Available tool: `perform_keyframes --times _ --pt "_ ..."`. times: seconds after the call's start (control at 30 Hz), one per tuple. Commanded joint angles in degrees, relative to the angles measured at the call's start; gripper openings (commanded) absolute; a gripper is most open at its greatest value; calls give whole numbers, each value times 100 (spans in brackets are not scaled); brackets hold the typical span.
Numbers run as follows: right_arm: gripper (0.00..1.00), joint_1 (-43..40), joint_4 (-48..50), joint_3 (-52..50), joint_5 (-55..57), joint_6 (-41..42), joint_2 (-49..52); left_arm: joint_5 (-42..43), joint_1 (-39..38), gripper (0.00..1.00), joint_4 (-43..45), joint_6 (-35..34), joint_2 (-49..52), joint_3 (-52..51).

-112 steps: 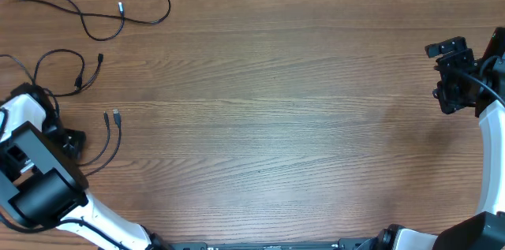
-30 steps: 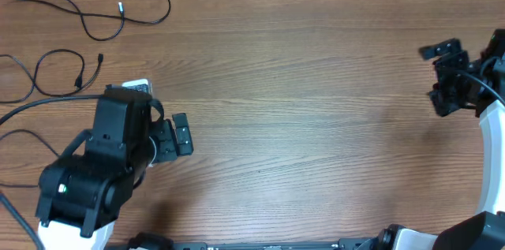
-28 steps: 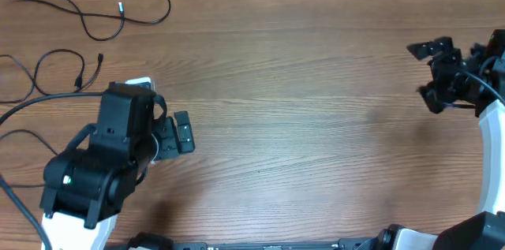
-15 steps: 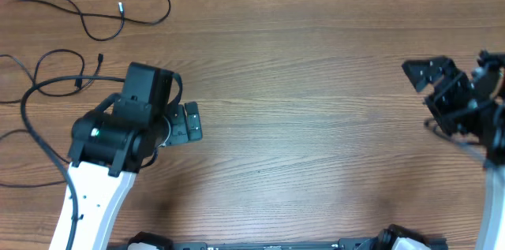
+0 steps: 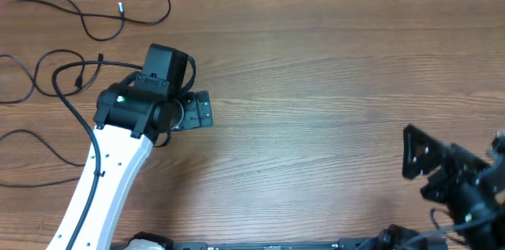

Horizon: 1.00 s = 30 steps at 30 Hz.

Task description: Untangle cables

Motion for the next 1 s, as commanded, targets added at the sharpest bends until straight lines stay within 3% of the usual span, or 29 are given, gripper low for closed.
perform_keyframes --times 0.0,0.13,0.2,0.47,0.63,0.97 --pt "100 -11 -192 20 411 -111 -87 208 -83 99 33 199 -588 31" --pt "100 -11 -223 20 492 -118 -92 197 -310 100 81 656 -1845 -190" --pt "100 -11 -96 20 509 -120 -92 195 -369 100 125 605 -3040 -507" --pt "100 -11 334 20 507 -111 -90 -420 -369 100 170 599 -5794 -1102" --pt "100 -11 343 20 507 -114 -90 -420 -369 100 184 601 -6325 -1102" --pt "100 -11 339 20 509 -114 -90 -400 -369 99 -24 601 -6341 -1104"
